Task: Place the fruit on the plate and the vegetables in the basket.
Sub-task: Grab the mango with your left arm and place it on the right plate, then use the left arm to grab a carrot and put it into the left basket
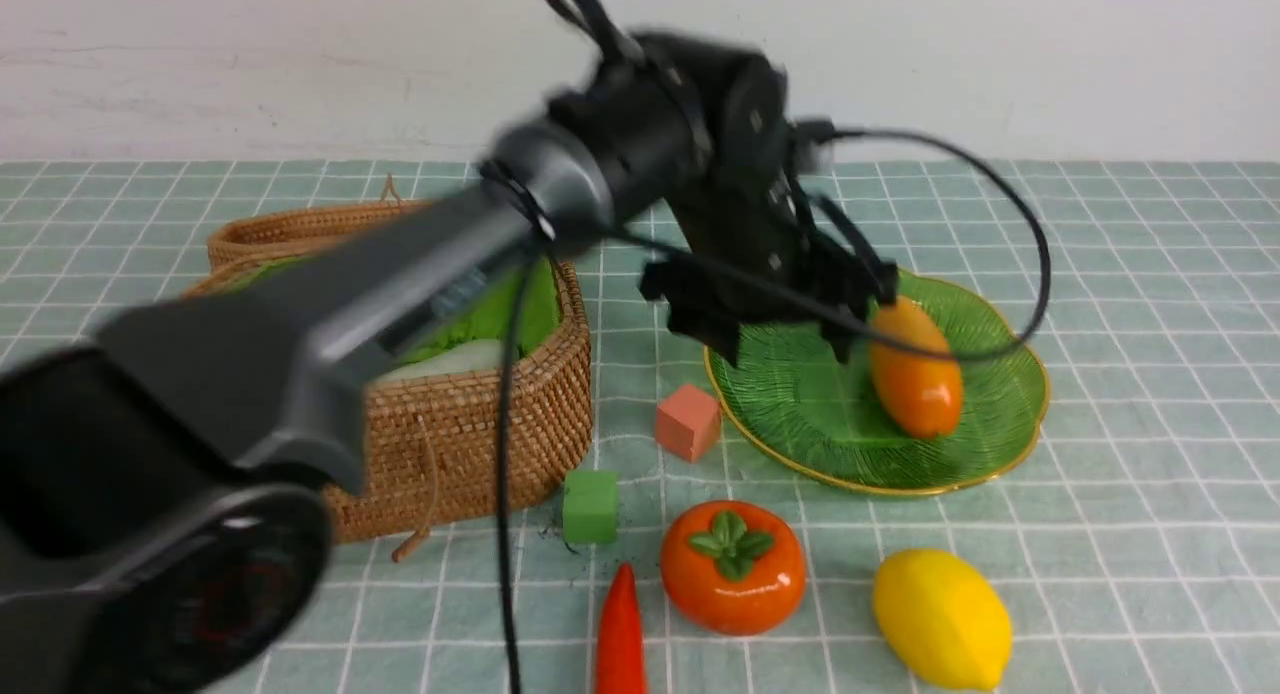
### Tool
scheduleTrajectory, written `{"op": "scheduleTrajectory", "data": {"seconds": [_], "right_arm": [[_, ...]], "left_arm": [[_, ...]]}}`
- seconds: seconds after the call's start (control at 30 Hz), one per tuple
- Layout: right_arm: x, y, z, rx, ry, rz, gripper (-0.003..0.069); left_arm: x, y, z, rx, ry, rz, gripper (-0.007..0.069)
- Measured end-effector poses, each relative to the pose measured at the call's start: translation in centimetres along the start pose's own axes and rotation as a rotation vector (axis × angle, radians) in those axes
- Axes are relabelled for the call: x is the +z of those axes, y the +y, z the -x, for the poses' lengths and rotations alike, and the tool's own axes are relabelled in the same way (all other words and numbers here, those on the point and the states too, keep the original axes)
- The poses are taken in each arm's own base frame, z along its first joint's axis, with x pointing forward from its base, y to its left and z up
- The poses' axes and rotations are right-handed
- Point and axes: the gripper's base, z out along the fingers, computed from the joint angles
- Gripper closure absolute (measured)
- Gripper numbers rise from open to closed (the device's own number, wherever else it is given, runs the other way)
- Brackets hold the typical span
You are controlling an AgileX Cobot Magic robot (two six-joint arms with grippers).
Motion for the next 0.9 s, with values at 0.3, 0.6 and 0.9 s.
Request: {"op": "scheduleTrajectory", "data": {"seconds": [0.3, 0.6, 0.9], "right_arm": [[0.0, 0.0, 0.0, 0.000, 0.000, 0.000, 0.0419], [0.0, 0.0, 0.0, 0.000, 0.000, 0.000, 0.0419], [0.0, 0.0, 0.0, -0.003, 0.000, -0.001, 0.0419]], "left_arm": [[-10.1, 1.0, -6.3, 0.081, 0.085, 0.069, 0.0100], [-4.3, 3.4, -14.9, -0.078, 0.319, 0.168, 0.0104], [2.3, 4.4, -16.8, -0.117, 0.358, 0.178, 0.0104]]}}
